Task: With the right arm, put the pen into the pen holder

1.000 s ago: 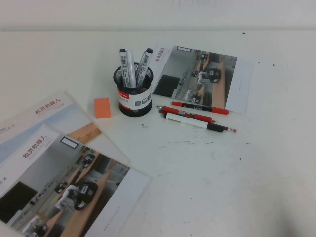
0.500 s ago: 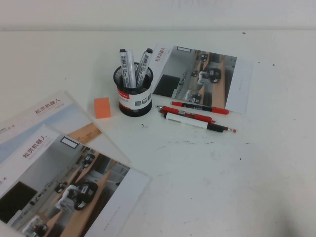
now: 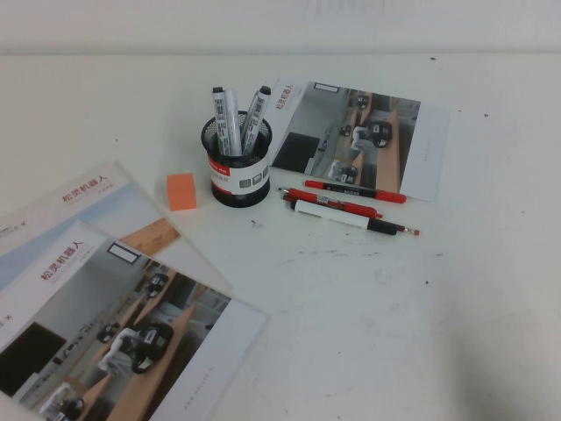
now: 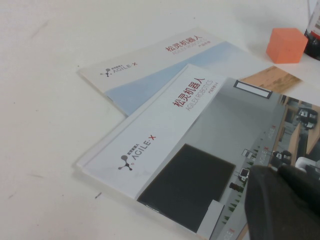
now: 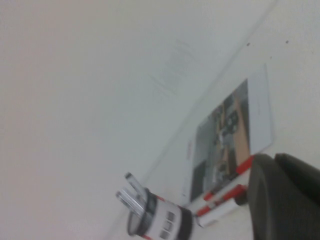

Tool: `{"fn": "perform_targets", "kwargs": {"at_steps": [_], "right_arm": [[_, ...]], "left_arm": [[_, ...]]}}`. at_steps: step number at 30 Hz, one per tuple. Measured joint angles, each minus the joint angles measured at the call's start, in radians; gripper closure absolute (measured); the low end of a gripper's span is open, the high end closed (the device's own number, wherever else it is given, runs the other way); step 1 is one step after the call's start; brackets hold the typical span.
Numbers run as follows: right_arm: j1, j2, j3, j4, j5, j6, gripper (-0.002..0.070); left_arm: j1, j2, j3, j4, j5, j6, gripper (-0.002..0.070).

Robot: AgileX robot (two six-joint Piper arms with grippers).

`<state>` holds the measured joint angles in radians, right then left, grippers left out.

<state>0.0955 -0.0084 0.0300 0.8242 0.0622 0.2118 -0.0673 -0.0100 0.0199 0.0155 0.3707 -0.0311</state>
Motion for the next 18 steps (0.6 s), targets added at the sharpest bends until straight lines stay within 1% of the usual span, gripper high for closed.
{"fn": "perform_targets", "kwargs": {"at_steps": [3, 11, 14, 16, 18], "right_arm": [[0.0, 0.0, 0.0, 0.086, -0.049, 0.0, 0.0696], [0.0, 0.0, 0.002, 0.118, -0.083, -0.061, 0.0696], [0.0, 0.0, 0.0, 0.075, -0.068, -0.146, 0.0696], [0.0, 0.027, -0.028, 0.037, -0.006, -0.233, 0.0696], [0.0, 0.1, -0.099, -0.01, 0.091, -0.324, 0.0696]], "left_arm": [[0.0, 0.0, 0.0, 0.0, 0.0, 0.0, 0.0676], [0.0, 0.0, 0.0, 0.0, 0.0, 0.0, 0.0676], [0.0, 0.0, 0.0, 0.0, 0.0, 0.0, 0.0676], [0.0, 0.0, 0.0, 0.0, 0.0, 0.0, 0.0676], [0.0, 0.0, 0.0, 0.0, 0.0, 0.0, 0.0676]]}}
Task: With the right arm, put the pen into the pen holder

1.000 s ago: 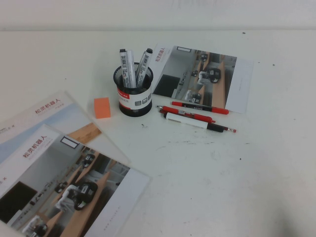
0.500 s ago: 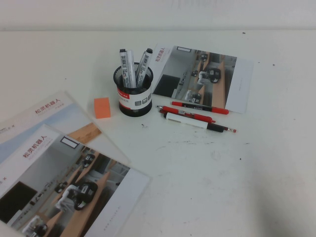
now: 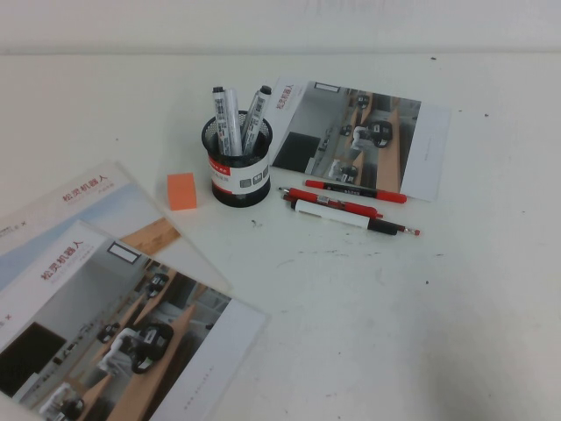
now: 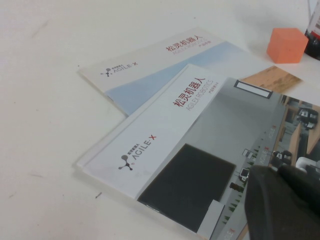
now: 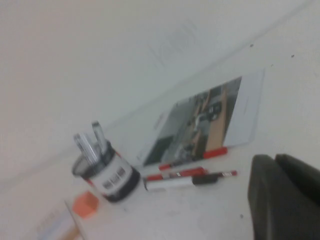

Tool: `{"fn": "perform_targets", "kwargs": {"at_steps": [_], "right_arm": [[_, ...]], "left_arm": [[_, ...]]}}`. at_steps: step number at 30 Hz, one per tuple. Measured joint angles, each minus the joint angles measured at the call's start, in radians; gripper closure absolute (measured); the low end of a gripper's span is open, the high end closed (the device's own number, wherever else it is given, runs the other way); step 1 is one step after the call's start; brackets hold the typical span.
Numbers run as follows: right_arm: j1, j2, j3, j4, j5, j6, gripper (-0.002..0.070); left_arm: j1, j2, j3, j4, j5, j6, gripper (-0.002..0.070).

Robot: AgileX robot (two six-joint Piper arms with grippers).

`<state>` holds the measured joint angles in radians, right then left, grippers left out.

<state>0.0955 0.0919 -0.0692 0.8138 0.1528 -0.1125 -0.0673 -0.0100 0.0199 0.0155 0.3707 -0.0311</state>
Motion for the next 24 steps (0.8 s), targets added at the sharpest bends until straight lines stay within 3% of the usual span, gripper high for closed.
{"fn": "perform_targets", "kwargs": {"at_steps": [7, 12, 24], "right_arm": [[0.0, 0.505, -0.428, -0.289, 0.332, -0.234, 0.0696], [0.015, 0.873, -0.737, -0.359, 0.546, -0.366, 0.0696], [0.35, 1.622, -1.299, -0.758, 0.674, -0.358, 0.0696]], "left_arm": [[0.0, 0.0, 0.0, 0.0, 0.0, 0.0, 0.0676], [0.0, 0.0, 0.0, -0.002, 0.0, 0.0, 0.0676], [0.0, 0.0, 0.0, -0.049, 0.0, 0.0, 0.0676]]}}
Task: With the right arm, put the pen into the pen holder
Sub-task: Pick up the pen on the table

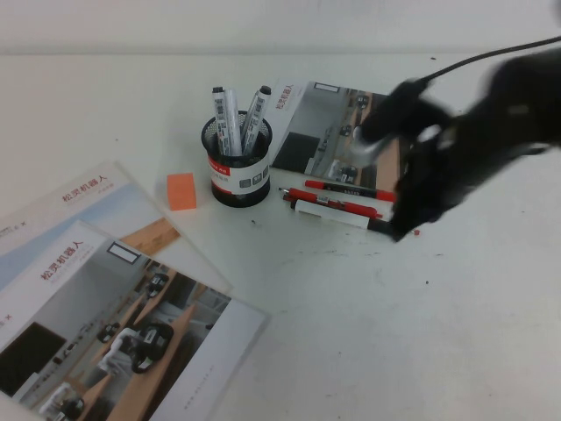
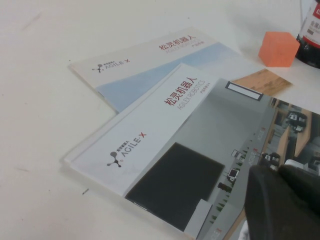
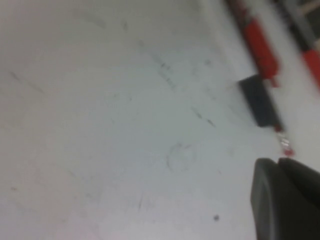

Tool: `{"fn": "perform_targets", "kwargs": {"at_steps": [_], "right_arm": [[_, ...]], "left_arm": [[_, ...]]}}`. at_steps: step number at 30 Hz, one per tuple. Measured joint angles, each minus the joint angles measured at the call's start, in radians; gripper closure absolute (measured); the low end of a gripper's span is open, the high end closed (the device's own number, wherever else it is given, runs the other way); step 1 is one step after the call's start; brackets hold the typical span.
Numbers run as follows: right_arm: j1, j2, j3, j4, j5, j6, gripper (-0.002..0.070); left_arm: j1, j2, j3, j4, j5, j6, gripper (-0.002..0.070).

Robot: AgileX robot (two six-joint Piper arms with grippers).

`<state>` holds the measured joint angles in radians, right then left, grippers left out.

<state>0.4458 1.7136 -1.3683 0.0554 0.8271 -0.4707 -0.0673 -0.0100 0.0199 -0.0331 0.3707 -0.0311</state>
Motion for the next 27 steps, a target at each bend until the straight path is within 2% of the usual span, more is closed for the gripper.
{"fn": "perform_targets", "kwargs": {"at_steps": [6, 10, 15, 17, 21, 24, 27], "right_arm": [[0.086, 0.386, -0.382, -0.203, 0.268, 0.08, 0.0695], [0.094, 0.557, -0.64, -0.162, 0.353, 0.095, 0.0661], [0.098, 0.618, -0.785, -0.08, 0.342, 0.029, 0.054], [0.098, 0.618, -0.801, -0.073, 0.336, -0.013, 0.0463], [0.089, 0.618, -0.804, -0.066, 0.333, -0.062, 0.0267], [0.077, 0.618, -0.804, -0.055, 0.333, -0.075, 0.0217], [0.062, 0.62, -0.804, -0.026, 0.331, -0.102, 0.0228]], "left_arm": [[0.0, 0.0, 0.0, 0.0, 0.0, 0.0, 0.0676], [0.0, 0.0, 0.0, -0.002, 0.0, 0.0, 0.0676], [0.0, 0.0, 0.0, -0.004, 0.0, 0.0, 0.0676], [0.0, 0.0, 0.0, -0.004, 0.0, 0.0, 0.0676], [0.0, 0.0, 0.0, -0.004, 0.0, 0.0, 0.0676], [0.0, 0.0, 0.0, -0.006, 0.0, 0.0, 0.0676], [0.0, 0.0, 0.0, -0.04, 0.0, 0.0, 0.0676]]}}
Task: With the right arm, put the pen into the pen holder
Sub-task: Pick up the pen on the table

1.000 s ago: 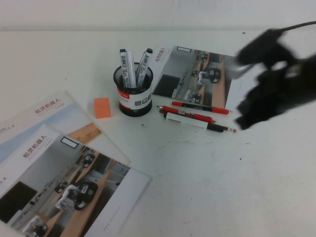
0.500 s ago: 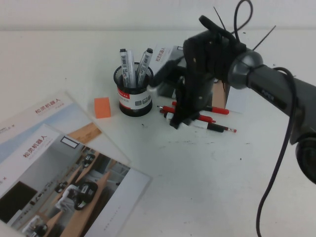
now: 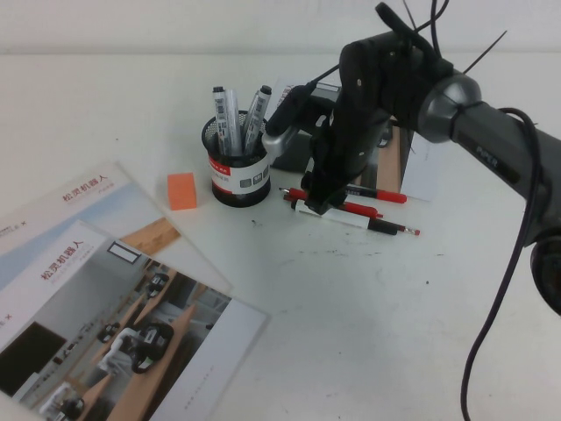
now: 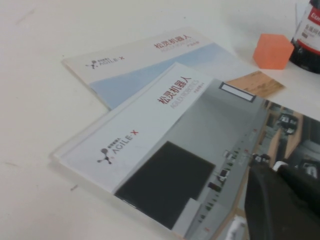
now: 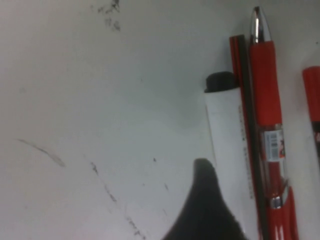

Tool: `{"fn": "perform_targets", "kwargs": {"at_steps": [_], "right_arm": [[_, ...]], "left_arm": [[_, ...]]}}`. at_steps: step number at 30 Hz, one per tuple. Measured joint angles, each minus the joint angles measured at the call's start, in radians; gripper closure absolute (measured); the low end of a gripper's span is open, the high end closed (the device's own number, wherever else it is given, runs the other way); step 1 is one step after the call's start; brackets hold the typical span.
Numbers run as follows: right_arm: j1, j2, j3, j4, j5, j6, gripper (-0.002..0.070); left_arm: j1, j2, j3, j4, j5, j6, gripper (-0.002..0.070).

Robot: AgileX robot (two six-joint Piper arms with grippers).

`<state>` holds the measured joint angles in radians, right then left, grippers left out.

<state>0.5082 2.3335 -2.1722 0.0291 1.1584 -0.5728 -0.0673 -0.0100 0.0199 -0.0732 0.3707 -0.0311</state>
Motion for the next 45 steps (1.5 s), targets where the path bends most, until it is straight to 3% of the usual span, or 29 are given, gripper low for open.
{"fn": "perform_targets", "kwargs": {"at_steps": [5, 14, 34, 45], "right_arm": [[-0.019, 0.0, 0.0, 0.041, 0.001, -0.039, 0.0273], [-0.025, 0.021, 0.009, 0.121, 0.007, -0.118, 0.0279], [-0.025, 0.035, 0.021, 0.024, -0.004, -0.126, 0.0308], [-0.027, 0.05, 0.013, 0.058, 0.007, -0.133, 0.0459]], "left_arm": [[0.0, 0.0, 0.0, -0.051, 0.002, 0.0, 0.0676], [0.0, 0.0, 0.0, -0.059, 0.003, 0.0, 0.0676], [0.0, 0.0, 0.0, -0.061, 0.003, 0.0, 0.0676], [0.0, 0.0, 0.0, -0.061, 0.003, 0.0, 0.0676]]}}
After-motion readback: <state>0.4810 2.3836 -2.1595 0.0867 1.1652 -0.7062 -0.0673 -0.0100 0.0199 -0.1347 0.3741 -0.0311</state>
